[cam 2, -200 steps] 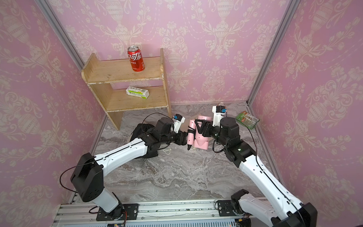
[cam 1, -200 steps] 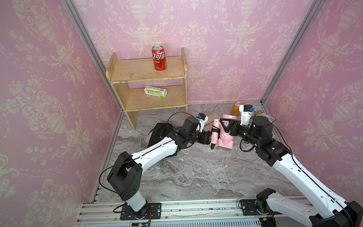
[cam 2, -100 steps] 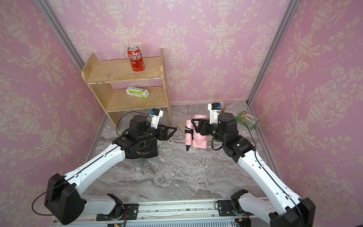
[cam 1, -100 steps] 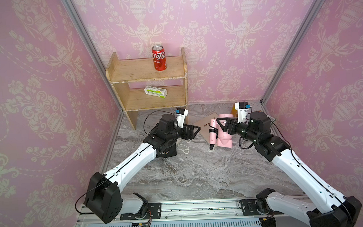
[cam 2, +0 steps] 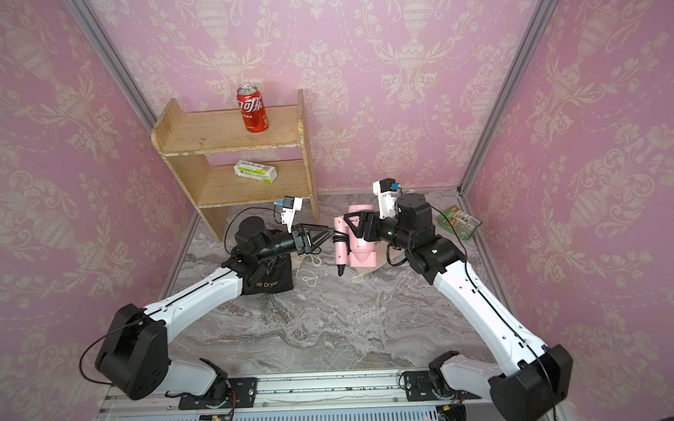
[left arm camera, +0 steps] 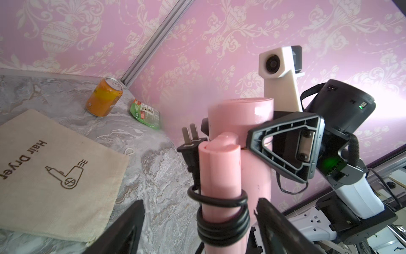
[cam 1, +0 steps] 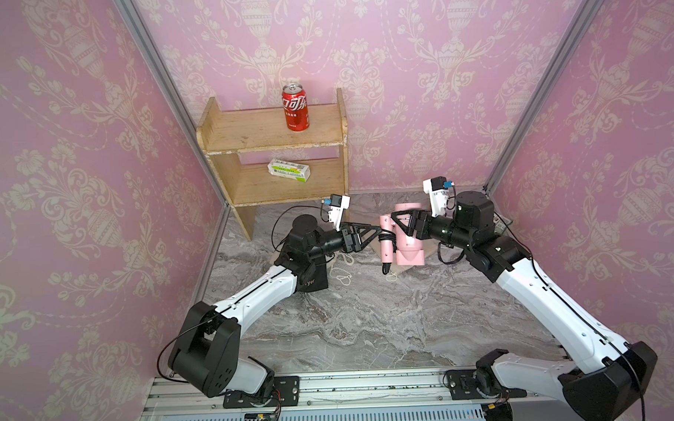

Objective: Pack away hair dryers
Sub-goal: Adjust the hair dryer.

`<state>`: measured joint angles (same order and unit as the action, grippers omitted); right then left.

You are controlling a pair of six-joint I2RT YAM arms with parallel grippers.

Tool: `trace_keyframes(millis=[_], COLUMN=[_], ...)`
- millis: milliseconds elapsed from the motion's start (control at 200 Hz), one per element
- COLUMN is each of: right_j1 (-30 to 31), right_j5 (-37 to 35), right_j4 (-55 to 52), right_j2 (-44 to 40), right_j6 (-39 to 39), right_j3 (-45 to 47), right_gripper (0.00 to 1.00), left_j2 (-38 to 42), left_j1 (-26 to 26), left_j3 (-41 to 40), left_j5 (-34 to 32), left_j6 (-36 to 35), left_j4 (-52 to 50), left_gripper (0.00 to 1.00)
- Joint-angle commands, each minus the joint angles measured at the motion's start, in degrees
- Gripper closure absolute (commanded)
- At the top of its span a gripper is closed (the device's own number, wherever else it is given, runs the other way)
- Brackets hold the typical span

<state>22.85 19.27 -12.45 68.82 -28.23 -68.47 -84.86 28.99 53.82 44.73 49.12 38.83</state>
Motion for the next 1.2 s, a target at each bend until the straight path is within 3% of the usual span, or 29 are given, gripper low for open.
trace_keyframes(millis=[0,420,831,931,1101,1196], right_j1=[-0.3,-0.2,-0.2,-0.2,-0.3,-0.2], right_j5=[1.9,3.6,4.7,5.0,5.1,5.0], right_j4=[2.9,3.5,4.4,4.9,5.5,5.4], right_j2=[0.5,3.1,4.3,4.7,5.4,5.8], right_j6=[0.2,-0.6,-1.3,-1.7,-2.0,-1.7], right_j3=[-3.1,-5.1,-6.8,-6.8,-7.1,-7.3], right_gripper=[0.50,0.47,0.46,0.46,0.46,0.45], left_j2=[-2.3,-7.2,-7.4,-7.4,-7.9,-7.1], left_j1=[-0.1,2.7,3.3,3.3,3.5,3.5], left_j3=[0.6,5.2,3.0,2.4,2.6,2.9], left_j5=[3.3,3.8,3.4,3.3,3.2,3.0], left_j6=[6.9,8.6,9.5,9.9,11.1,9.9], left_j4=[11.6,13.5,14.8,15.5,16.6,15.1], left_gripper=[0.18,0.25,0.33,0.42,0.71,0.78])
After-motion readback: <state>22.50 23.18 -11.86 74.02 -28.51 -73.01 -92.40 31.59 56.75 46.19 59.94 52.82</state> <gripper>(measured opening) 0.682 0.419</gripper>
